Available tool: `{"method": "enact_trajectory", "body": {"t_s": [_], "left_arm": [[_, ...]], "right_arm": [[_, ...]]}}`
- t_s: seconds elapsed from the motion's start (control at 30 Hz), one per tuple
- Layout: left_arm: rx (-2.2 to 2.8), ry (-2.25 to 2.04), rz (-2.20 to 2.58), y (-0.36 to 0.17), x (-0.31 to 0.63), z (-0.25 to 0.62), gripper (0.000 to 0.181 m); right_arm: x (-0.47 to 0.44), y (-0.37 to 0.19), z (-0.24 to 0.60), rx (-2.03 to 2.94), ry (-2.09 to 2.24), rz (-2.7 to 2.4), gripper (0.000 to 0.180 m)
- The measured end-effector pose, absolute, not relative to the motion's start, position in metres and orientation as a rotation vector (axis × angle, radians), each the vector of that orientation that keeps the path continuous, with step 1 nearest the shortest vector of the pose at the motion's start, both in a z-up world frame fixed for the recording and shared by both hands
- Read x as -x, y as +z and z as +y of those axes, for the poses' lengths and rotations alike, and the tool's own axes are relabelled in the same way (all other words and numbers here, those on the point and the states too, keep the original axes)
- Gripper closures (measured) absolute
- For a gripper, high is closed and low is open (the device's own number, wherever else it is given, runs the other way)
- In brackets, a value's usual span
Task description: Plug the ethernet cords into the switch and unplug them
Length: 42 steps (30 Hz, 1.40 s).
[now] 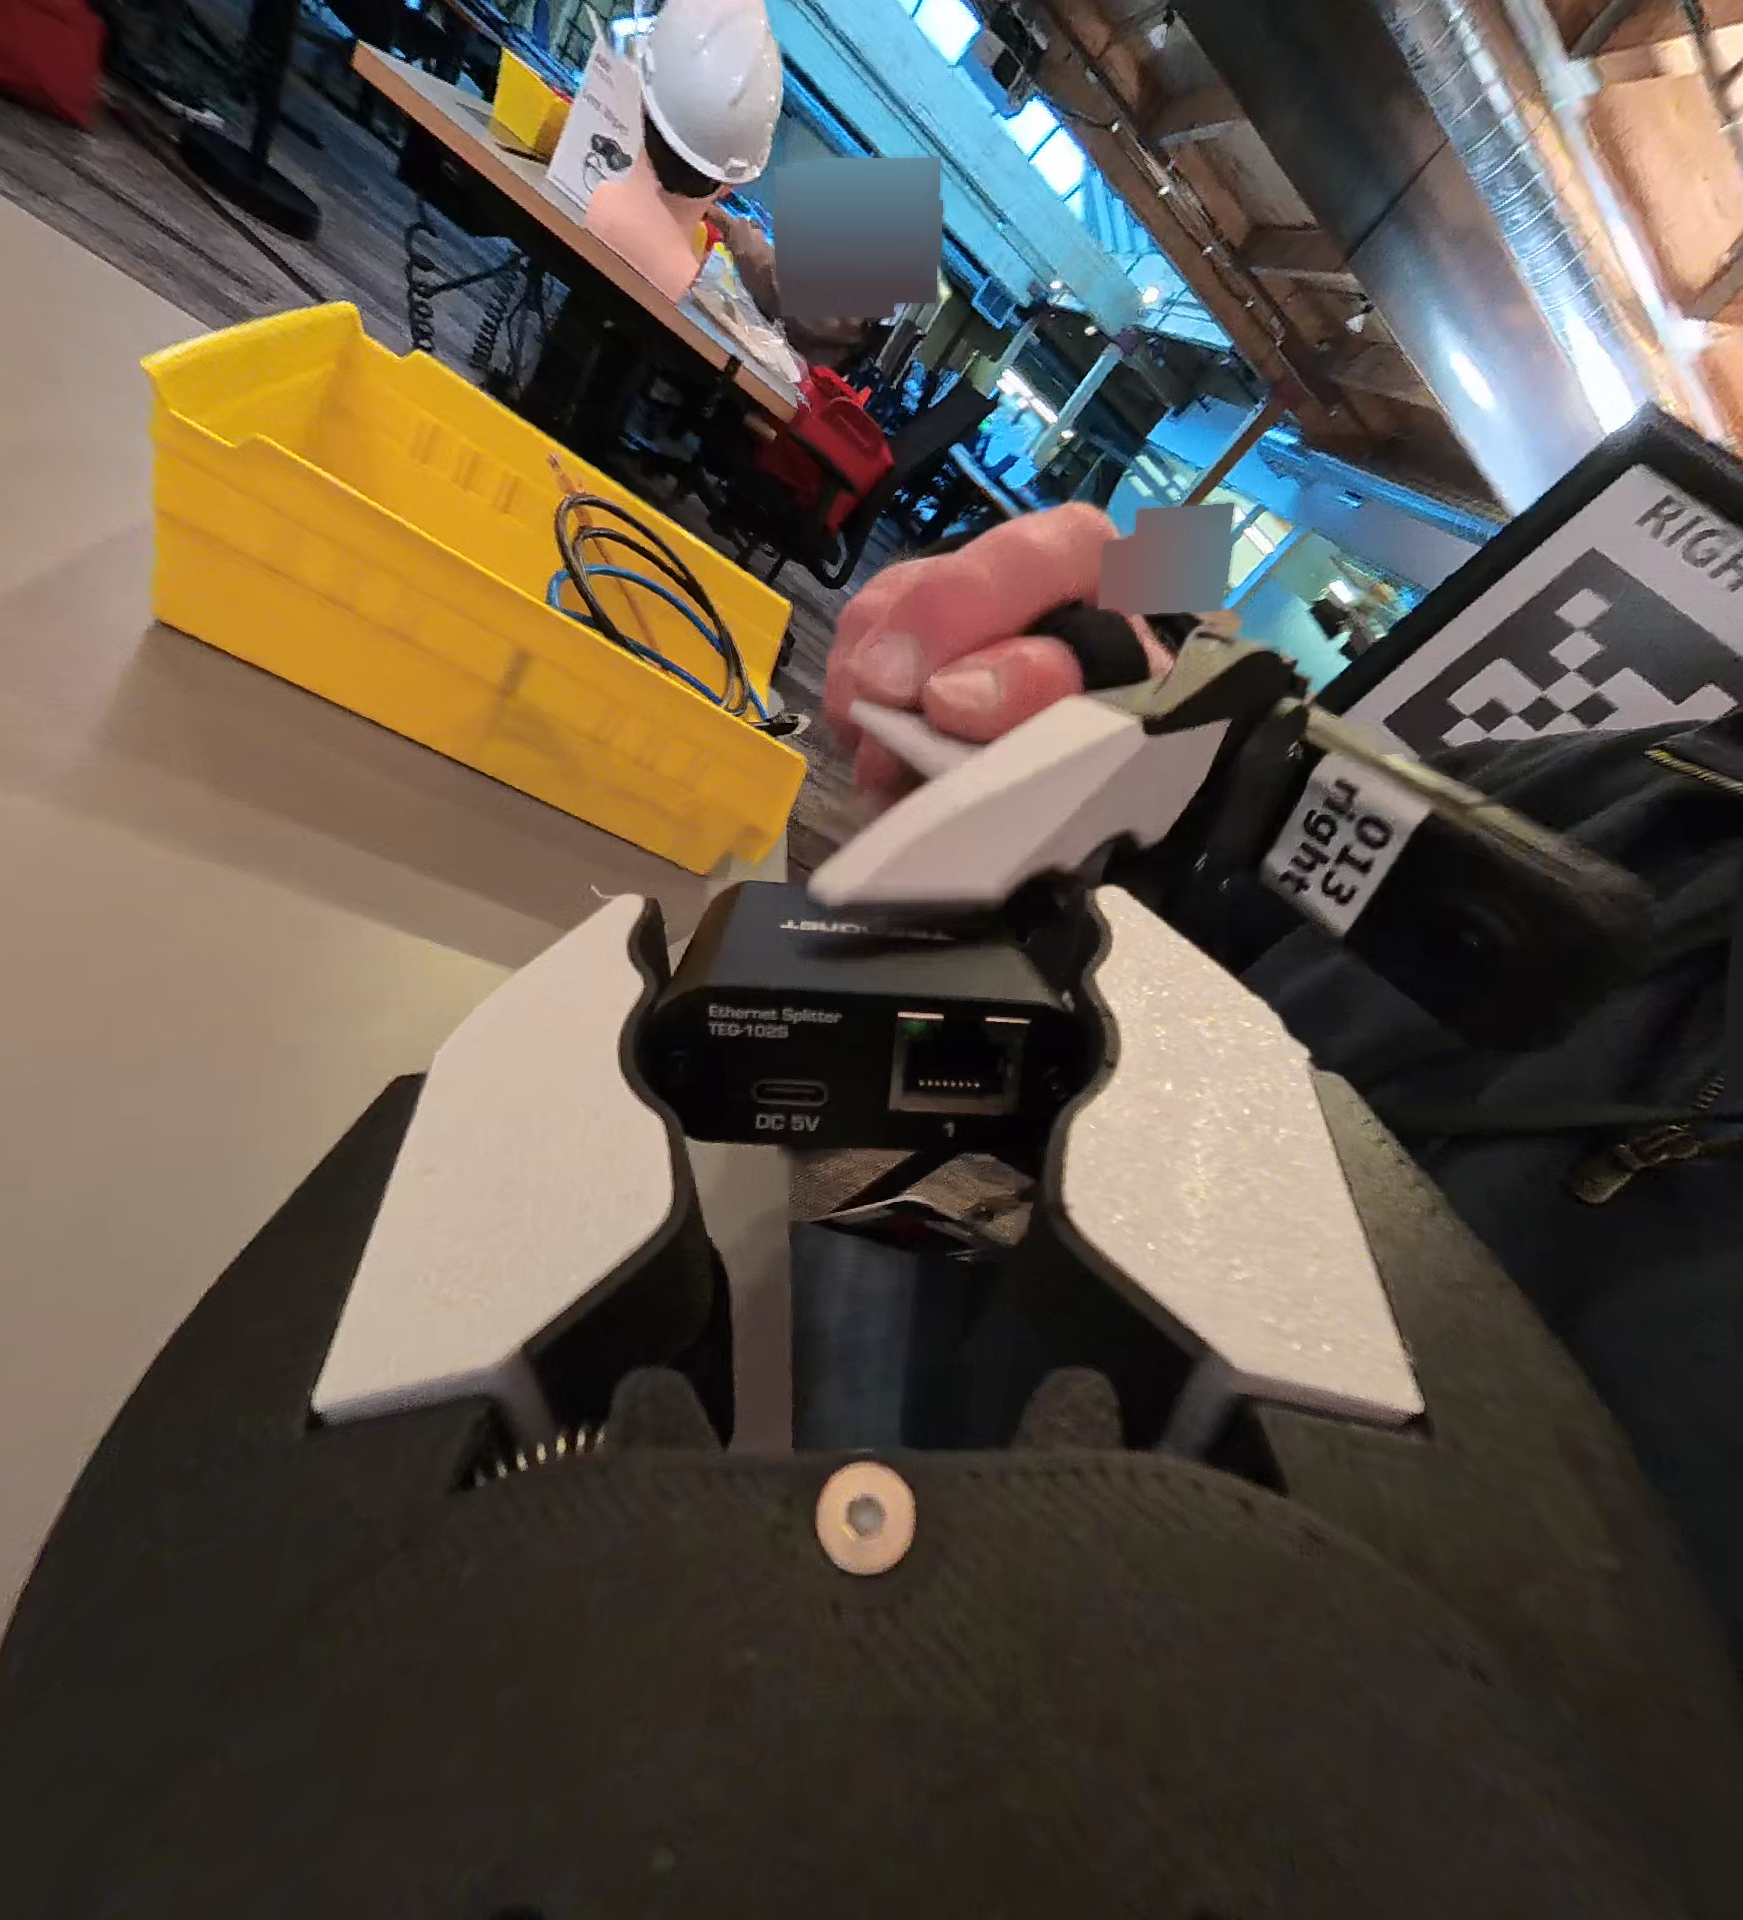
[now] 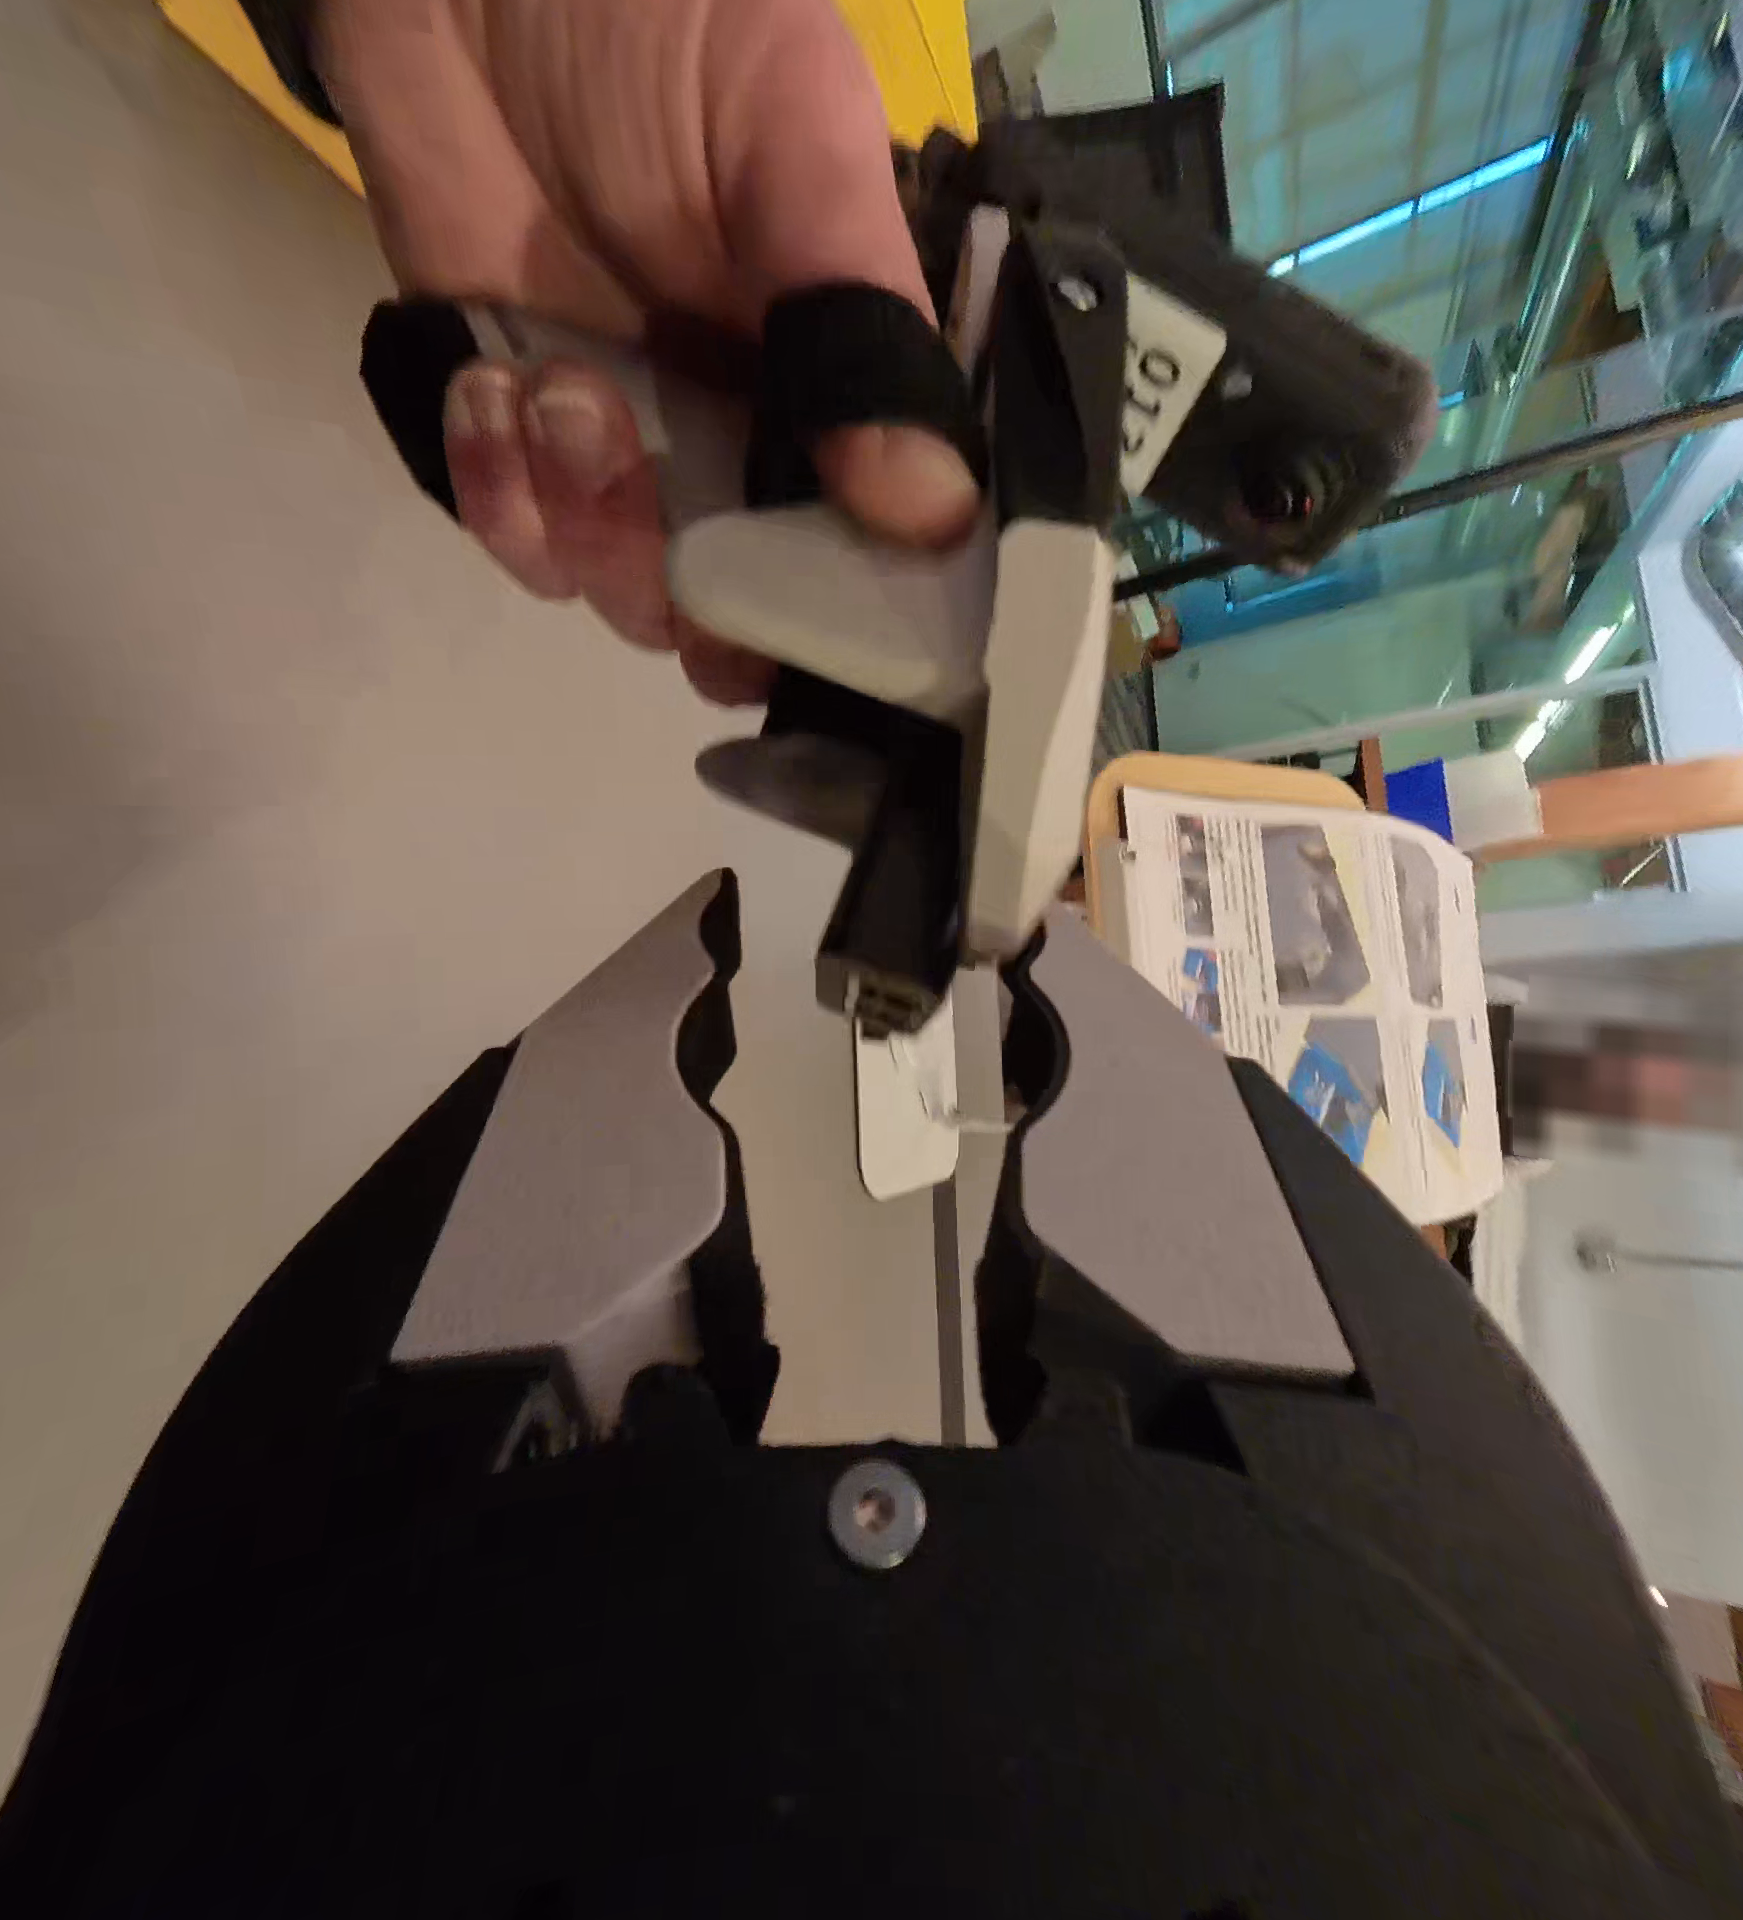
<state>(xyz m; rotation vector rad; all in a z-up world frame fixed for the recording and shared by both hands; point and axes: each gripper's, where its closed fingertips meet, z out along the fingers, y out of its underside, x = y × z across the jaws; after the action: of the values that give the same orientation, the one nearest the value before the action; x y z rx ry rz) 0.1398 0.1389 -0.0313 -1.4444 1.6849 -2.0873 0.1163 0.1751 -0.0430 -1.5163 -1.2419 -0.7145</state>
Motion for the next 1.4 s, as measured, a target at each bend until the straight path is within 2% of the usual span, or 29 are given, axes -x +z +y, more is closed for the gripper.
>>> {"method": "enact_trajectory", "body": {"t_s": [0.07, 0.2, 0.3, 0.5, 0.6, 0.73, 0.83, 1.07, 1.2, 1.4], "left_arm": [[1.443, -2.160, 1.648, -0.029, -0.139, 0.137, 0.107], [1.423, -2.239, 1.636, -0.025, -0.137, 0.133, 0.107], [1.397, -2.375, 1.623, -0.005, -0.130, 0.129, 0.100], [1.345, -2.129, 1.633, 0.019, -0.121, 0.165, 0.104], [1.369, -2.047, 1.602, 0.025, -0.118, 0.185, 0.111], [1.389, -1.981, 1.593, 0.027, -0.115, 0.199, 0.115], [1.397, -1.933, 1.606, 0.026, -0.115, 0.202, 0.116], [1.421, -1.873, 1.638, 0.017, -0.118, 0.202, 0.116], [1.427, -1.847, 1.638, 0.015, -0.119, 0.206, 0.115], [1.428, -1.798, 1.605, 0.024, -0.114, 0.221, 0.113]], "right_arm": [[-0.113, -0.037, 0.182, 1.452, -0.758, -1.224, 0.151], [-0.117, -0.032, 0.178, 1.516, -0.648, -1.196, 0.157], [-0.137, -0.012, 0.167, 1.566, -0.609, -1.150, 0.157], [-0.305, 0.014, 0.146, 1.903, -0.924, -0.953, 0.157], [-0.403, -0.013, 0.120, 2.205, -0.977, -0.880, 0.157], [-0.488, -0.080, 0.084, 2.583, -0.925, -0.855, 0.157], [-0.514, -0.130, 0.072, 2.759, -0.824, -0.861, 0.157], [-0.539, -0.201, 0.072, 2.935, -0.800, -0.962, 0.158], [-0.529, -0.208, 0.064, 3.009, -0.677, -0.973, 0.143], [-0.517, -0.173, 0.061, 2.968, -0.661, -0.993, 0.137]]}}
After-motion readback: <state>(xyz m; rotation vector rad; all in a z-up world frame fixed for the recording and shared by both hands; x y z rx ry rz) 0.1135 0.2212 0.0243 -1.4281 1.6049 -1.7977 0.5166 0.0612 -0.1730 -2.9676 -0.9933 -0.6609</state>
